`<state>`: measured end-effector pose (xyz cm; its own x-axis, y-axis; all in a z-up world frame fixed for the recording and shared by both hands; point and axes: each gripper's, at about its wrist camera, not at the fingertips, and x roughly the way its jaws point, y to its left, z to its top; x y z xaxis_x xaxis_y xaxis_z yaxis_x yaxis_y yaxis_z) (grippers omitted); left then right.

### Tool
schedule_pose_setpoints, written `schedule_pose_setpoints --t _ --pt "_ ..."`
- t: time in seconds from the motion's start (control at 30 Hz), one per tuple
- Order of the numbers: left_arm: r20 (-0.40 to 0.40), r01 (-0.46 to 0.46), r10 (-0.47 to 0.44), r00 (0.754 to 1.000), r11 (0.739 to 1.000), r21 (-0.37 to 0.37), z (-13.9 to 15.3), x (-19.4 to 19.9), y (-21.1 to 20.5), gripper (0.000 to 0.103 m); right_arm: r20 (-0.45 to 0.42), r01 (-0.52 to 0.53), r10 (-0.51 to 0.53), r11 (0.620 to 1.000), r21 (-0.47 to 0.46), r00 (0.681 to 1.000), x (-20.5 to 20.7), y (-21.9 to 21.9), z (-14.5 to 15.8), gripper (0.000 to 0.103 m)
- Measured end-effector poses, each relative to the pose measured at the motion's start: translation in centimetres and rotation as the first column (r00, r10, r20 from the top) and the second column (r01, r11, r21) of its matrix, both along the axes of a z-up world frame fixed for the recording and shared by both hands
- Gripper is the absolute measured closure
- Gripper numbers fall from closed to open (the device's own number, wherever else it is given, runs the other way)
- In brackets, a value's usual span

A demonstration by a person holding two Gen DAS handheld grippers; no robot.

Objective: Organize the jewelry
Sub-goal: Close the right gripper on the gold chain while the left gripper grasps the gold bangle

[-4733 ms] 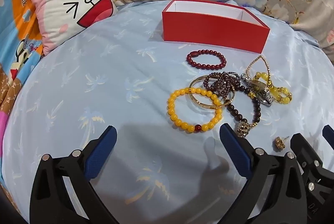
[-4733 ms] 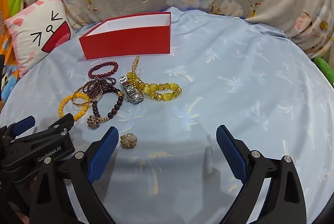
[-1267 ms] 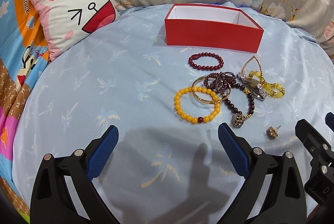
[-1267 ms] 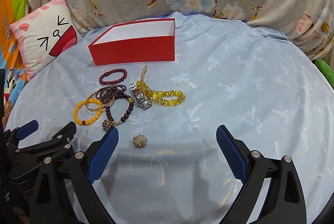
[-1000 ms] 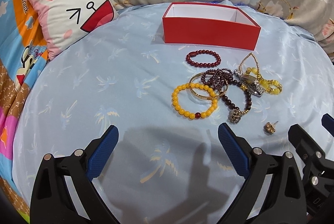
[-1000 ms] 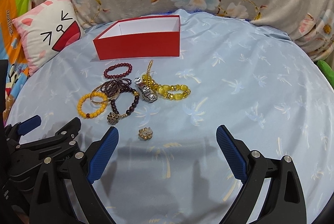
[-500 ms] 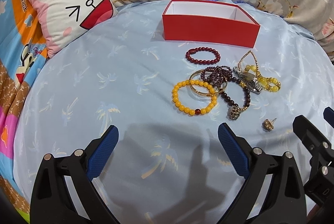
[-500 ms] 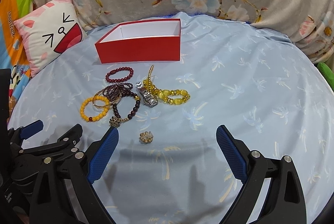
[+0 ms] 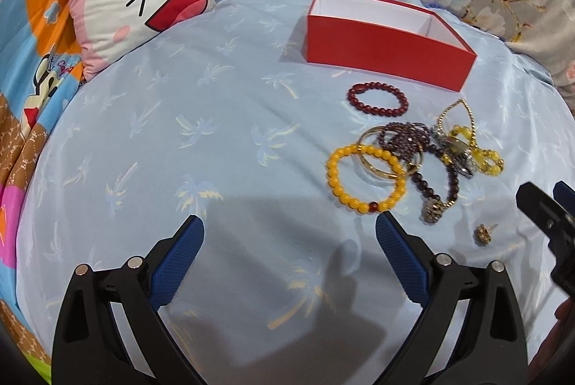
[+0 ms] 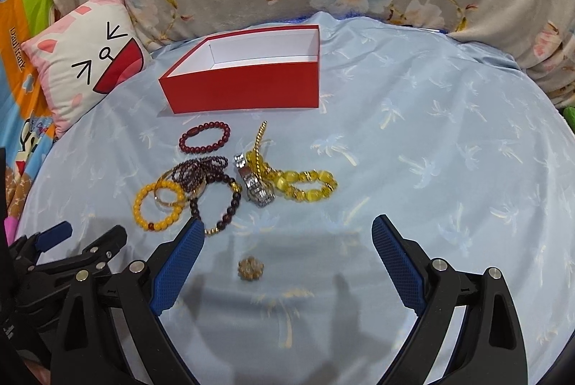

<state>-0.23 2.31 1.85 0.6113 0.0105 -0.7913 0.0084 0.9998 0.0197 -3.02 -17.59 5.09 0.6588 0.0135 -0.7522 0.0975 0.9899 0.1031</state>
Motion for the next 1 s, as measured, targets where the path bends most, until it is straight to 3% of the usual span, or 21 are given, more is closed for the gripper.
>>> schedule_pose_setpoints --t 0.1,0.27,0.4,0.5,0.57,0.63,1.0 --pt "-0.007 -0.023 0.023 1.000 1.000 -0.010 -0.2 0.7 0.7 0.011 -0.003 -0.015 0.015 1.000 0.020 1.000 2.1 0.0 -0.1 0.021" --pt "-0.002 -0.012 0.012 1.000 1.000 -0.016 -0.3 1.2 0.9 0.011 -0.016 -0.038 0.039 0.998 0.058 0.999 5.4 0.3 -0.6 0.042" --pt "-0.006 -0.004 0.003 1.000 1.000 -0.030 -0.4 1.7 1.0 0.011 -0.023 -0.051 0.053 0.996 0.078 0.998 7.4 0.7 -1.1 0.054" --pt "-0.015 0.004 -0.004 1.000 0.999 -0.038 -0.7 2.0 1.0 0.011 -0.035 -0.064 0.068 0.994 0.087 0.997 8.5 1.0 -1.6 0.067" --pt "-0.020 0.011 -0.012 1.000 0.999 -0.047 -0.8 2.1 0.9 0.011 -0.049 -0.071 0.076 0.993 0.093 0.996 9.1 1.2 -2.0 0.089" --pt "-0.024 0.019 -0.020 1.000 0.998 -0.054 -0.9 2.3 0.8 0.011 -0.049 -0.071 0.077 0.991 0.111 0.996 9.2 1.0 -2.1 0.099" --pt "-0.022 0.085 -0.087 0.996 0.993 -0.085 -0.6 3.1 -1.2 0.011 0.062 -0.040 0.033 0.991 0.128 0.998 6.0 -1.3 1.7 0.099"
